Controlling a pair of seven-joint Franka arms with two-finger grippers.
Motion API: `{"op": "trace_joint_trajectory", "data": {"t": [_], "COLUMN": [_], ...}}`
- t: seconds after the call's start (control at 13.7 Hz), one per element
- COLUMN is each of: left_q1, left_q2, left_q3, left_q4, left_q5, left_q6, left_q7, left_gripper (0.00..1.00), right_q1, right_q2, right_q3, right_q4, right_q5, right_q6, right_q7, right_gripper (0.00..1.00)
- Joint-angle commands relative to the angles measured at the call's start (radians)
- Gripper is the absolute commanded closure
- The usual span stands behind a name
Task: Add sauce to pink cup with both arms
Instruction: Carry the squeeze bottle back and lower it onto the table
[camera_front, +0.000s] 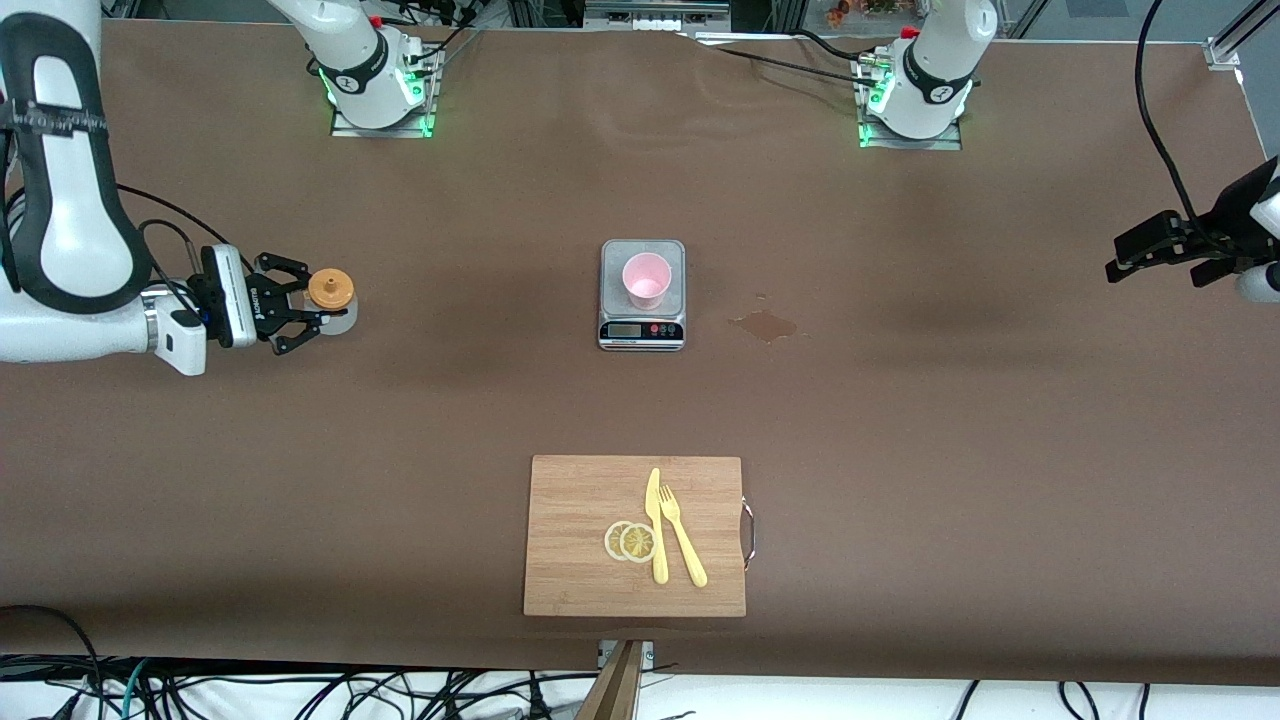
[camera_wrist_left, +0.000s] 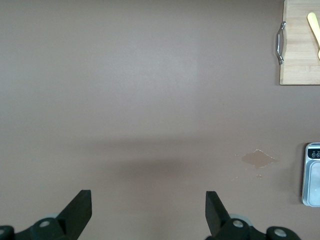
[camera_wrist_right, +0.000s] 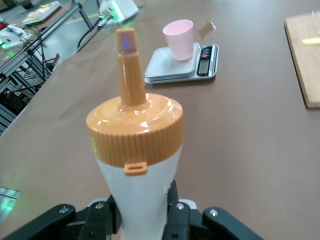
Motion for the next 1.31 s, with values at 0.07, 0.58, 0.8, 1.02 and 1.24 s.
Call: {"op": "trace_joint_trajectory", "data": {"t": [0.07,0.58,0.8,1.02,1.24], "left_q1": [0.013,0.012,0.013,0.011,0.011], "left_q2": [0.027,0.027,0.026,0.026,0.027], "left_q3": [-0.004,-0.009,-0.009,-0.010,-0.010], "left_q4": [0.046,0.045,0.045,0.045,0.045], "left_q5": [-0.026,-0.026,-0.026,-0.026,-0.026], "left_q6": [-0.013,-0.014,-0.014,-0.016,-0.016], "left_q7": [0.006,0.006,0.006,0.006,0.006], "left_gripper": [0.00,0.00,0.00,0.00,0.00], "right_q1": [-0.068,-0.076,-0.079,-0.079,-0.081], "right_q2": [0.100,0.232,0.269,0.292,0.289], "right_q3": [0.011,0.000,0.000,0.000,-0.001], "right_q4": [-0.009,-0.008,-0.006,-0.003,0.005], "right_q5": [0.090,0.266,0.273,0.274,0.274], "right_q6": [-0.014,-0.031,-0.034,-0.036,-0.036], "right_q7": [-0.258,-0.378,-0.384,-0.391,-0.392], "right_gripper": [0.74,0.70,0.61,0.17,0.00]}}
